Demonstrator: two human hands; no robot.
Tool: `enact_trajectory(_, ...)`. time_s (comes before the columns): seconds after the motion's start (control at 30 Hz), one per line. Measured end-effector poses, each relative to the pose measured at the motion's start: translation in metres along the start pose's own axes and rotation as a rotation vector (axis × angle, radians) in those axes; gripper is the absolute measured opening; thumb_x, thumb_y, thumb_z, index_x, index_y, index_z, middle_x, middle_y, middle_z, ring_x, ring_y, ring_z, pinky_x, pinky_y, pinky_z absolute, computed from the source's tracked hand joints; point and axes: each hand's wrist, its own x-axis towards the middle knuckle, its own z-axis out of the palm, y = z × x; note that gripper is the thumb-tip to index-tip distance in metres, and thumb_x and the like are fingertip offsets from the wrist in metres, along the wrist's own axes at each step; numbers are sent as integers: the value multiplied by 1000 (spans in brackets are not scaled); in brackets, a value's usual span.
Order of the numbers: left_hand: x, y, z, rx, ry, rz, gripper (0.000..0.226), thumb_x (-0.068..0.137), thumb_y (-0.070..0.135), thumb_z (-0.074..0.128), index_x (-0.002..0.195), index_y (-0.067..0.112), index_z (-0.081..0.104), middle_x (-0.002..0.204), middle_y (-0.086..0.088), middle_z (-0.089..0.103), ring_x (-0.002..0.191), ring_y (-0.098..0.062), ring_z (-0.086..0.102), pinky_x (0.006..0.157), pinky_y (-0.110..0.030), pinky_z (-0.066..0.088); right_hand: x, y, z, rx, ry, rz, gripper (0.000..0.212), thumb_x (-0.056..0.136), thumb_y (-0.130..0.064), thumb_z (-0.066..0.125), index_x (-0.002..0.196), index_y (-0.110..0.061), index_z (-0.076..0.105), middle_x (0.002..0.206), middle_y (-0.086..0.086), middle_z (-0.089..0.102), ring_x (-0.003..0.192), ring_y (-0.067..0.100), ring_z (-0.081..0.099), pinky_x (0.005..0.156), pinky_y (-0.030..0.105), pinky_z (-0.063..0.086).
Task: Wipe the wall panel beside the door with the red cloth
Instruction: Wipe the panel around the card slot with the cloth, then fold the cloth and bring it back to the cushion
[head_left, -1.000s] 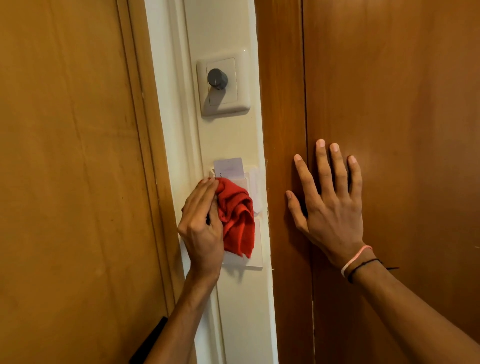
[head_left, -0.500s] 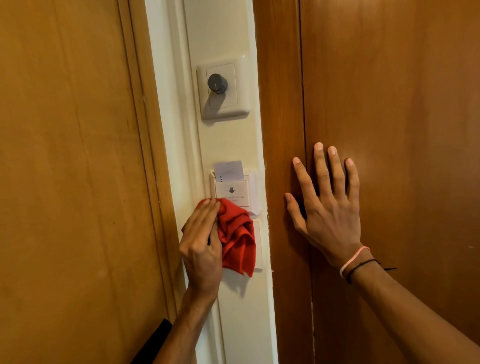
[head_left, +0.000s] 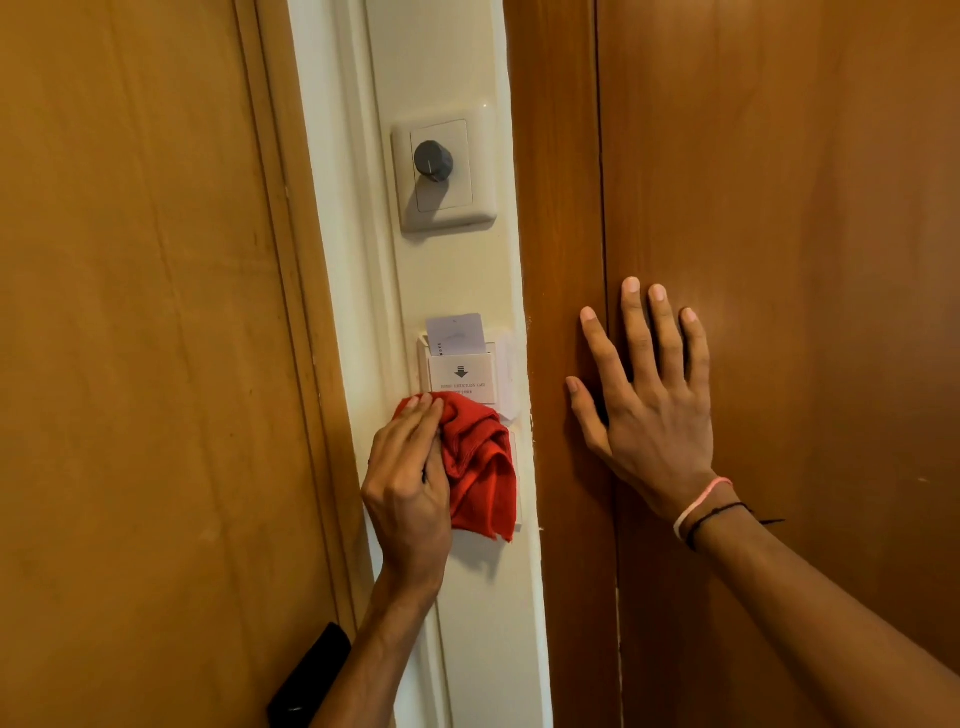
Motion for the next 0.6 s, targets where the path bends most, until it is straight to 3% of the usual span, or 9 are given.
enact_trajectory(0.13,-1,8,-3,-13,7,-32,34,91,20,59,118,1,67,114,-17,71,107,-29,65,89,-48,58,4,-6,-25,163,-106,42,61,104,-52,40,155,-19,47,170,18,26,160,36,23,131,55,20)
enact_trajectory(0.23,-4,22,-3,-15,23,-16,31,92,19,59,117,2,68,111,-18,69,106,-26,62,89,-42,58,1,-20,-51,450,-226,39,57,102,-55,36,129,-17,68,161,13,46,152,26,39,127,43,30)
enact_trajectory(0.33,-14,44,1,-34,20,15,30,94,19,58,116,2,68,110,-17,66,109,-25,59,92,-41,57,-1,-36,-72,766,-460,156,63,98,-67,33,118,-21,71,124,-3,70,116,7,61,99,27,54)
enact_trajectory(0.4,-21,58,4,-63,20,41,31,98,24,54,115,3,68,109,-15,66,108,-22,58,92,-40,56,-2,-39,-78,989,-551,269,53,98,-64,45,115,-23,73,103,-9,75,95,3,69,82,22,60)
enact_trajectory(0.5,-27,74,8,-96,-4,73,29,97,23,56,116,5,68,110,-14,65,109,-20,55,93,-36,54,-7,-25,-81,1130,-491,356,25,99,-43,63,107,-24,77,90,-16,75,89,-2,72,74,13,59)
enact_trajectory(0.6,-25,85,8,-119,-81,58,35,91,30,63,123,14,64,120,-12,59,114,-19,52,94,-33,50,-15,-1,-87,1089,-460,371,19,98,-38,66,105,-25,79,88,-22,75,89,-7,72,74,13,58)
